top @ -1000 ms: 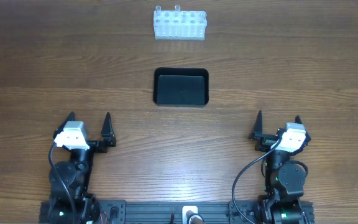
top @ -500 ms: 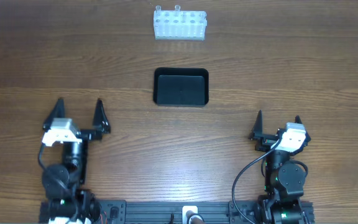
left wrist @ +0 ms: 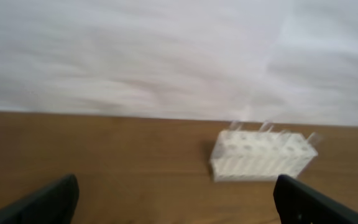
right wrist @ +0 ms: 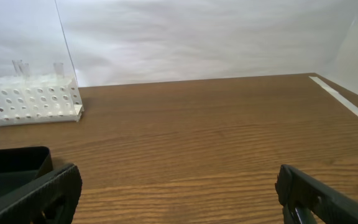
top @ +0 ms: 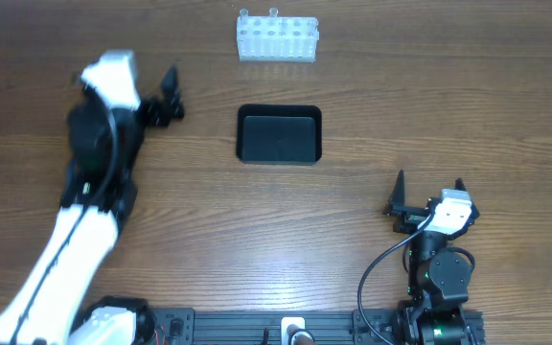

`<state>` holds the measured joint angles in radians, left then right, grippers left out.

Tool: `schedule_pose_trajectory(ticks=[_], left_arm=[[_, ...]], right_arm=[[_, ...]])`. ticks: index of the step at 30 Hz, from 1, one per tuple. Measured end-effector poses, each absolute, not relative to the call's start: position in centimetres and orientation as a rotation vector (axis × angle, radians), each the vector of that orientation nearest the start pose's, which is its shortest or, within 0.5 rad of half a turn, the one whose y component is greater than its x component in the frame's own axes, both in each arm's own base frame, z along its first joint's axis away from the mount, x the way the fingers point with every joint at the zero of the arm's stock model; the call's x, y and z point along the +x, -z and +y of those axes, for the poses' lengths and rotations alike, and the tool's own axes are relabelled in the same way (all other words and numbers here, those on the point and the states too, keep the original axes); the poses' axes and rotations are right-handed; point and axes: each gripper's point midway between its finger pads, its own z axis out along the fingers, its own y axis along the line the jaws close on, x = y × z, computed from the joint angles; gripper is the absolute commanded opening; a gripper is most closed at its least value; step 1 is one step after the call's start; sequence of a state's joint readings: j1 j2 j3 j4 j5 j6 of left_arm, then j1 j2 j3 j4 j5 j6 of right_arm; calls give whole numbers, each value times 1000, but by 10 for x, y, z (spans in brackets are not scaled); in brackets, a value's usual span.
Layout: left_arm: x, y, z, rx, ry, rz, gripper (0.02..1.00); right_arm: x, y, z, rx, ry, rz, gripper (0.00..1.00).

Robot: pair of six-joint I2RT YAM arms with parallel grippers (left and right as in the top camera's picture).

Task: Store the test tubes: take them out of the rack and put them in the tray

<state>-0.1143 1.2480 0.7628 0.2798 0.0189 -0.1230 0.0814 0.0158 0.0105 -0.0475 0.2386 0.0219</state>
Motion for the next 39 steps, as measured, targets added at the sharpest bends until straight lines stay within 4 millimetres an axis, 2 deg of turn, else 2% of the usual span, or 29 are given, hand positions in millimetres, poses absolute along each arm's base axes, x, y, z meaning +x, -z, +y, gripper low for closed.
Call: schedule_pose_trajectory(ticks=[4,8,12,18,26,32,39], left_arm=[[461,-246,-79,43,205,1841,998],[503,-219,-105,73,199,1954,998],[537,-194,-123,96,184,2078,996],[583,-182,-147,116,171,2123,998],[603,-158,-172,149,181,2138,1000],[607,-144,-175,152,174,2157,996],[616,-140,-180,147,160,2136,998]], right_arm=[[245,-164,-21,136,114,1617,991],[245,-164,-21,136,114,1618,993],[245,-164,-21,136,114,1618,991],[245,-164,-21,136,113,1618,991],[245,-164,-21,136,113,1618,993],[245,-164,-21,136,114,1618,991],[245,-164,-21,136,114,1618,993]])
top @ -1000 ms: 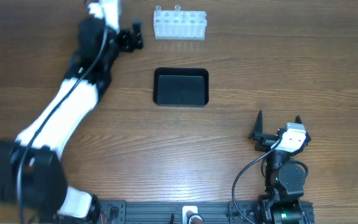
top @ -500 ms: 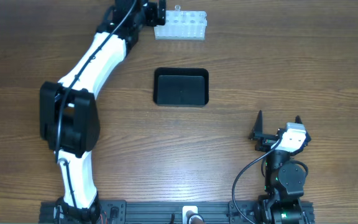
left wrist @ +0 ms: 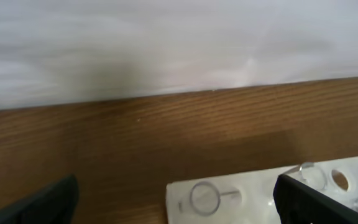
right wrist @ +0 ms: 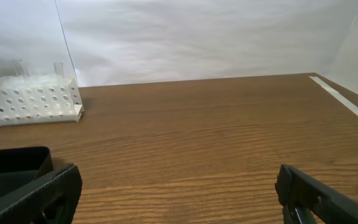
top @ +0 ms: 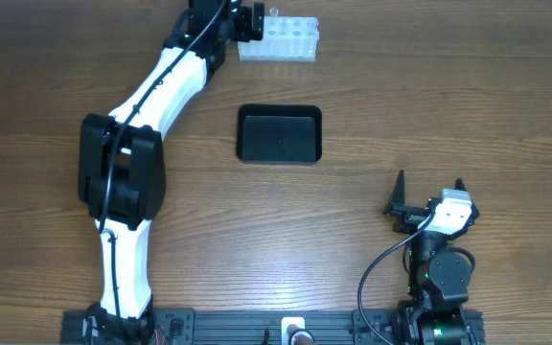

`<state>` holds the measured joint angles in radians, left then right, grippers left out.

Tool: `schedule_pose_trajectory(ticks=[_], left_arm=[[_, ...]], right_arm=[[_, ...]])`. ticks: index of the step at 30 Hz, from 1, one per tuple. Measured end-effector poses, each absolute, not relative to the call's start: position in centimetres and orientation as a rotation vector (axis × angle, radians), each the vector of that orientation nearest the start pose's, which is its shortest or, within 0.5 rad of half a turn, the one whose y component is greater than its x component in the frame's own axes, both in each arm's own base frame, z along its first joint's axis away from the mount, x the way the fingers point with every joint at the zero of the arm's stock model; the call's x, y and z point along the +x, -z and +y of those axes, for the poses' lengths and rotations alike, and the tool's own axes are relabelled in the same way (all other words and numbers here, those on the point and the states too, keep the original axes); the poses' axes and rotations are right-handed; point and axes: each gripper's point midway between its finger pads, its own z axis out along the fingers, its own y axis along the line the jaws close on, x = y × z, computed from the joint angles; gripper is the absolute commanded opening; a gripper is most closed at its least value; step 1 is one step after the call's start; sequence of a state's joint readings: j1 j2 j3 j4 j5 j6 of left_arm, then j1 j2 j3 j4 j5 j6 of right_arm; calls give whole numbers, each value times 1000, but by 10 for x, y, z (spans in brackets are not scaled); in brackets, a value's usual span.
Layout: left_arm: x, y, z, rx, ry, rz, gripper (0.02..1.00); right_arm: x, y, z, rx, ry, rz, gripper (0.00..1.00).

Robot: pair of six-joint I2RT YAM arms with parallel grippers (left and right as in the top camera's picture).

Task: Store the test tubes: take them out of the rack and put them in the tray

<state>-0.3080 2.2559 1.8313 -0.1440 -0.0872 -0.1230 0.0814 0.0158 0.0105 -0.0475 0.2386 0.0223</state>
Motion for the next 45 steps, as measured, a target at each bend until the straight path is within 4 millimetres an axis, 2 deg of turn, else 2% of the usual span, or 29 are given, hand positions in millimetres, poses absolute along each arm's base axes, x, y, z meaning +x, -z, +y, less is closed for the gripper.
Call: schedule_pose_trajectory(ticks=[6,9,19,24,27,34,45], left_arm=[[619,-126,-184,150,158,2142,961],[621,-122,-184,148,154,2138,888],[624,-107,-185,144,155,2147,752],[624,-106,-185,140,157,2147,603],[625,-106,-185,136,159,2146,553],[625,-106,-185,135,160,2145,481],[625,-108,-189,128,174,2136,424]], right_arm=[[245,-164,-21,136,113,1618,991],[245,-164,-21,136,114,1618,991],[245,-164,-21,136,114,1618,993],[245,-164,-21,136,113,1618,991],[245,-164,-21,136,113,1618,993],[245,-164,-21,136,114,1618,991],[245,-164,-21,136,113,1617,991]])
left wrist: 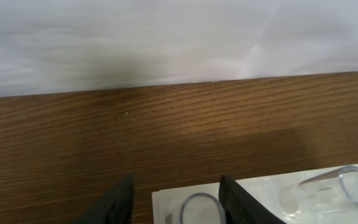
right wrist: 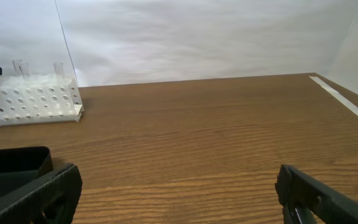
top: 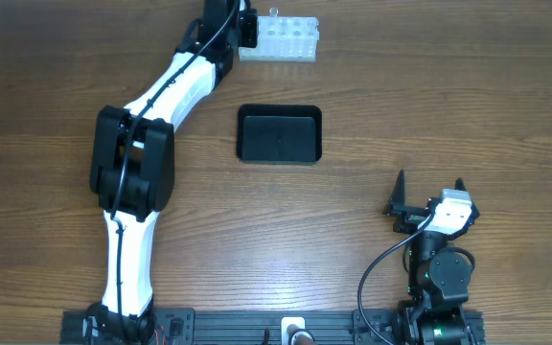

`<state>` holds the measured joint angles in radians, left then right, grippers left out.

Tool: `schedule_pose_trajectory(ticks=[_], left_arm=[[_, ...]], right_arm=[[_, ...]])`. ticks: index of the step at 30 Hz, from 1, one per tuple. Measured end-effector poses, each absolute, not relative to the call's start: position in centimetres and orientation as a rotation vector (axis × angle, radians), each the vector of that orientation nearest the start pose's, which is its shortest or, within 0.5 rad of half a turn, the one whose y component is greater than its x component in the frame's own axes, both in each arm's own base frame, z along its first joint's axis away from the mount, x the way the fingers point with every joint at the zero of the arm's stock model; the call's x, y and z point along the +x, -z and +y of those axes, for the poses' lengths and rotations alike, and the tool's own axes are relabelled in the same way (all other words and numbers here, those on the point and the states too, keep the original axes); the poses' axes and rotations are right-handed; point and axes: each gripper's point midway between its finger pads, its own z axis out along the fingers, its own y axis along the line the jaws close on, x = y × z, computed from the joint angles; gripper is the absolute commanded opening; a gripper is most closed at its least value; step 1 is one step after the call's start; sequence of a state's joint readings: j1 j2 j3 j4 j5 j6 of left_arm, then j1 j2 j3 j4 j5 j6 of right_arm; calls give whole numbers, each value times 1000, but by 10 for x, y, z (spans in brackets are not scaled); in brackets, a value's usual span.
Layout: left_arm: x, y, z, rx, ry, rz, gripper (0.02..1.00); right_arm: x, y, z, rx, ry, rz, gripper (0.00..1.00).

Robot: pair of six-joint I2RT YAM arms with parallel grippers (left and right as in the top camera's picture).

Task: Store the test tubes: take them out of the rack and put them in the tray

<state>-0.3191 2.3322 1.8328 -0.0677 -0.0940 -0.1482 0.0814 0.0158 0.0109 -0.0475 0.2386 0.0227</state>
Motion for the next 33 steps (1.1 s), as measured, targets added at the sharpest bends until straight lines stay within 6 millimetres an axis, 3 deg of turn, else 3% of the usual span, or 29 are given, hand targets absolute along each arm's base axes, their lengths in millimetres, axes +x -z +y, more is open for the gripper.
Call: schedule_pose_trajectory(ticks=[4,33], left_arm=[[625,-108,-190,123,178,2136,358],[624,-108,-193,128,202,2138,187]], right_arm=[[245,-164,-21,136,113,1618,991],[245,-164,-21,135,114,1618,993]])
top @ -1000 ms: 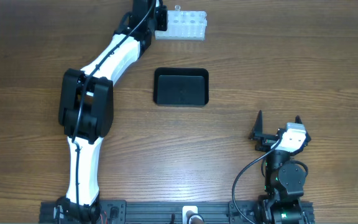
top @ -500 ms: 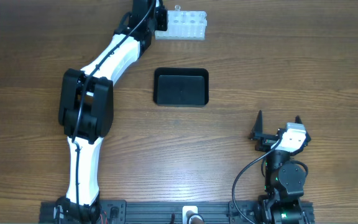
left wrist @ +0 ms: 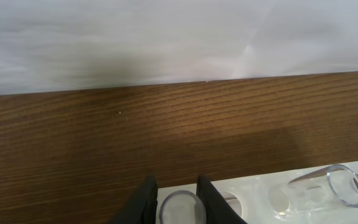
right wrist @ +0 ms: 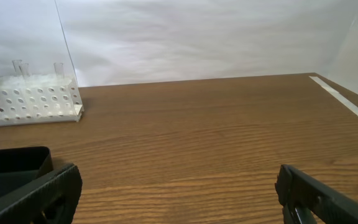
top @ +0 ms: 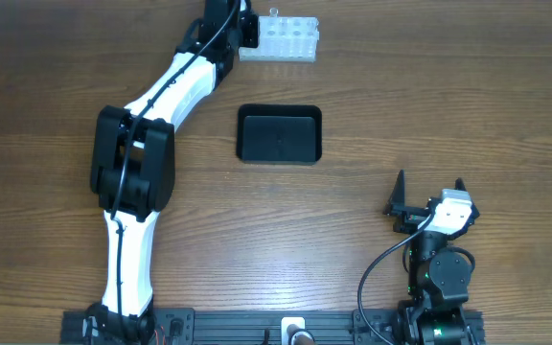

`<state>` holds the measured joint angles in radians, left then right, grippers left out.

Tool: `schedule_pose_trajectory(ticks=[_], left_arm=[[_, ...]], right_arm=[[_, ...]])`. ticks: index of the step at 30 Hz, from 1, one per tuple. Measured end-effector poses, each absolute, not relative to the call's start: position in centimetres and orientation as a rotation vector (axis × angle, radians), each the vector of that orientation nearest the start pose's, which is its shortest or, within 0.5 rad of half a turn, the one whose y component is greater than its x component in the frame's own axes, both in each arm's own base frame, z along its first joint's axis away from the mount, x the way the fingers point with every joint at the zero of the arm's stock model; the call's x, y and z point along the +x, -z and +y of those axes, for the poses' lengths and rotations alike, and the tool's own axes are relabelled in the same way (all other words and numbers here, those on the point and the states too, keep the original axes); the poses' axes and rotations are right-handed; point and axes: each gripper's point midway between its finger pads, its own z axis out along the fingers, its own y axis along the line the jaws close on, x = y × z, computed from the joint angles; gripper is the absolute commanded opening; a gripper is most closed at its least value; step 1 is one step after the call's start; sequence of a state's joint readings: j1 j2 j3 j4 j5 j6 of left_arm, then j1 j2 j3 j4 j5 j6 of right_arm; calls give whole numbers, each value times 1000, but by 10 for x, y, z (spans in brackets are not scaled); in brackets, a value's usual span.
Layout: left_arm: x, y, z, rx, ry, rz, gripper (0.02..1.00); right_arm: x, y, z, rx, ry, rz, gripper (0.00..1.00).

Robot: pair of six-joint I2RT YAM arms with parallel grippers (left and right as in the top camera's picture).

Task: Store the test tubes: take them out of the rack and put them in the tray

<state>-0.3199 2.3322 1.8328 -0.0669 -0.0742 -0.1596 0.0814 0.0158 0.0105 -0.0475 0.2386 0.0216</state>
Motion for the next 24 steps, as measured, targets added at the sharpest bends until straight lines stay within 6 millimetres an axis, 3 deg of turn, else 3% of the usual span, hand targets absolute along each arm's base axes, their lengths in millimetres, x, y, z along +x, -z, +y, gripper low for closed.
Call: schedule_pose_trajectory(ticks=[24], left_arm=[[624,-110,-195,130,206,2133,137]], right_arm=[[245,-164,-21,136,114,1618,993]])
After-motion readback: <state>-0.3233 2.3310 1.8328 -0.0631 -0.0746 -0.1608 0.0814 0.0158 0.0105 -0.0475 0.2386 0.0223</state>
